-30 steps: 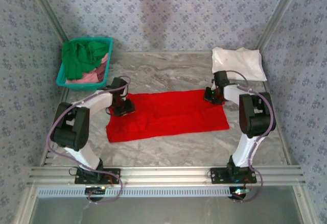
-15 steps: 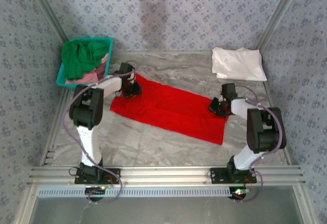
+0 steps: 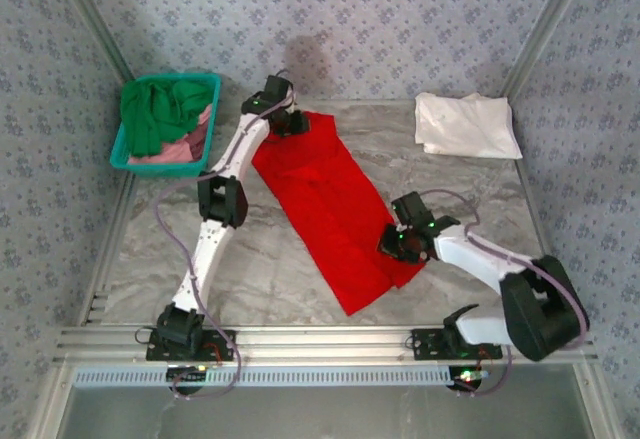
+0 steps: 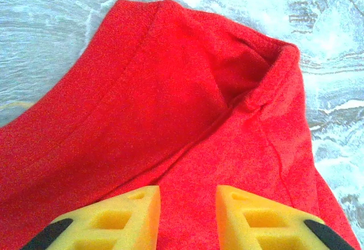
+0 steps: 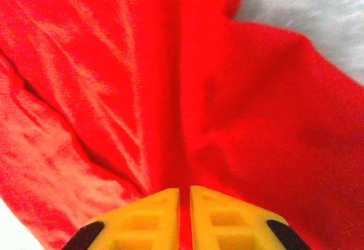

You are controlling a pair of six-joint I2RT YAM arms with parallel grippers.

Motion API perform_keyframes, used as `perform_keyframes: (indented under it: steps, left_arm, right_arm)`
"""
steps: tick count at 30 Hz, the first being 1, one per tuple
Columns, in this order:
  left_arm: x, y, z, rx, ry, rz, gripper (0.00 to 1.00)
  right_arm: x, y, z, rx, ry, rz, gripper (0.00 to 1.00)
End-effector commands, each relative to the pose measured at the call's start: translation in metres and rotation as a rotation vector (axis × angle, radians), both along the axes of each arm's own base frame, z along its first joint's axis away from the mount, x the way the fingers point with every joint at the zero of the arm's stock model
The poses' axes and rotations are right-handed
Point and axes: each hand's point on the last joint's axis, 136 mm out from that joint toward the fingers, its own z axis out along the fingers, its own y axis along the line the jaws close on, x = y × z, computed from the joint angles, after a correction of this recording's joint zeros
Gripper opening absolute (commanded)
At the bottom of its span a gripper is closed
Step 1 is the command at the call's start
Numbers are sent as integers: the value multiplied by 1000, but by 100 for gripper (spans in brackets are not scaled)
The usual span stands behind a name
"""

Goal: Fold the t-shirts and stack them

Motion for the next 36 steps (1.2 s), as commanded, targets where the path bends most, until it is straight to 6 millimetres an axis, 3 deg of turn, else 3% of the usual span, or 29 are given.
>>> perform_keyframes:
  steps: [1, 5, 7, 10, 12, 16, 19, 23, 28, 32, 36]
  left_arm:
    - [-8, 35, 34, 54, 5, 38, 35]
    - [-12, 64, 65, 57, -83, 104, 35]
    - [-18, 76, 96, -8, -205, 172, 35]
    - [-49, 85, 118, -88, -307, 238, 39]
    - [-72, 84, 105, -120, -240, 253, 40]
    - [-109, 71, 51, -121, -102, 240, 40]
    - [-120, 62, 17, -115, -14, 225, 37]
    - [-113, 47, -12, -97, 45, 204, 33]
    - [-92, 34, -39, -79, 88, 175, 30]
    - [-65, 7, -40, -80, 90, 60, 29]
    - [-42, -30, -25, -106, 75, -65, 29]
  right_arm:
    - [12, -32, 48, -102, -109, -68, 18]
    - [49, -30, 83, -103, -252, -19, 20]
    - [73, -13, 84, -106, -264, 104, 20]
    - [107, 11, 68, -132, -226, 251, 13]
    - [126, 22, 52, -121, -196, 283, 11]
    - [173, 51, 29, -96, -162, 361, 10]
    - [185, 61, 5, -78, -97, 383, 9]
    - [188, 57, -19, -43, -51, 315, 8]
    - [164, 41, -40, -2, 2, 179, 5]
    - [122, 40, -58, 63, 72, 56, 4]
    - [102, 55, -58, 77, 79, -6, 4]
